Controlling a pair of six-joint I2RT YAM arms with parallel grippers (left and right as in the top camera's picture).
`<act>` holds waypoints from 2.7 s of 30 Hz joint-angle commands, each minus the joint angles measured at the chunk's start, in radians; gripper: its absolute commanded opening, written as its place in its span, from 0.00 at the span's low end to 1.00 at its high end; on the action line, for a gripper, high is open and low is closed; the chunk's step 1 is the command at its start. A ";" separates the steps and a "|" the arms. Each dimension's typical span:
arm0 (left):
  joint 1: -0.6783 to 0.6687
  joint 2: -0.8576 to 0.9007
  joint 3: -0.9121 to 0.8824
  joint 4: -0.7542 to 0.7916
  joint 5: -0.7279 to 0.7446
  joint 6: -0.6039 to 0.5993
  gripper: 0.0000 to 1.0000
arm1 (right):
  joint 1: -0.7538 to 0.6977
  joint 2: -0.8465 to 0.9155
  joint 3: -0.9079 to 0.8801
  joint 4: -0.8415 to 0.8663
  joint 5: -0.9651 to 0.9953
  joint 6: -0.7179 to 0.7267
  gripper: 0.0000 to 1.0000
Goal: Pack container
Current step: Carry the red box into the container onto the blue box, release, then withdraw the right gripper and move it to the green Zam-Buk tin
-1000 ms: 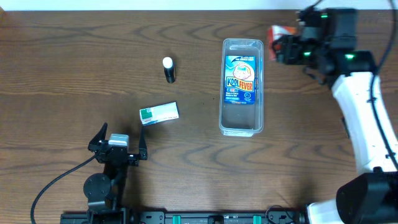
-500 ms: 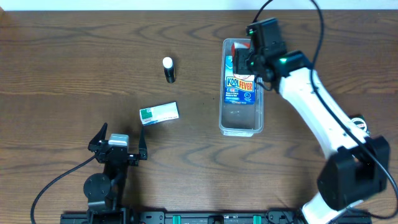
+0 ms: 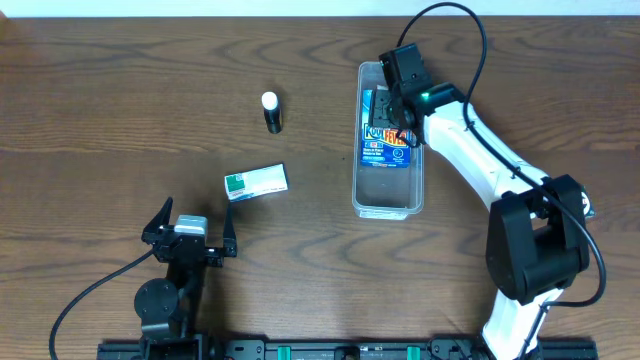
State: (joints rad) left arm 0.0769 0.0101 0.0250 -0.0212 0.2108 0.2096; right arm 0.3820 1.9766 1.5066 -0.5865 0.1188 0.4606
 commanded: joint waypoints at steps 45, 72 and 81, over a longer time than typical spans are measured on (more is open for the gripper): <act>0.003 -0.005 -0.021 -0.026 0.017 -0.005 0.98 | -0.305 -0.493 0.167 -0.705 -0.020 -0.498 0.99; 0.003 -0.005 -0.021 -0.026 0.017 -0.005 0.98 | -0.647 -0.485 -0.314 -0.517 -0.016 -0.893 0.99; 0.003 -0.005 -0.021 -0.026 0.017 -0.005 0.98 | -0.829 -0.444 -0.320 -0.435 -0.093 -1.001 0.99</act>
State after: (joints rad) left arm 0.0769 0.0101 0.0250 -0.0212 0.2108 0.2096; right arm -0.4049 1.4979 1.1889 -1.0348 0.0551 -0.4931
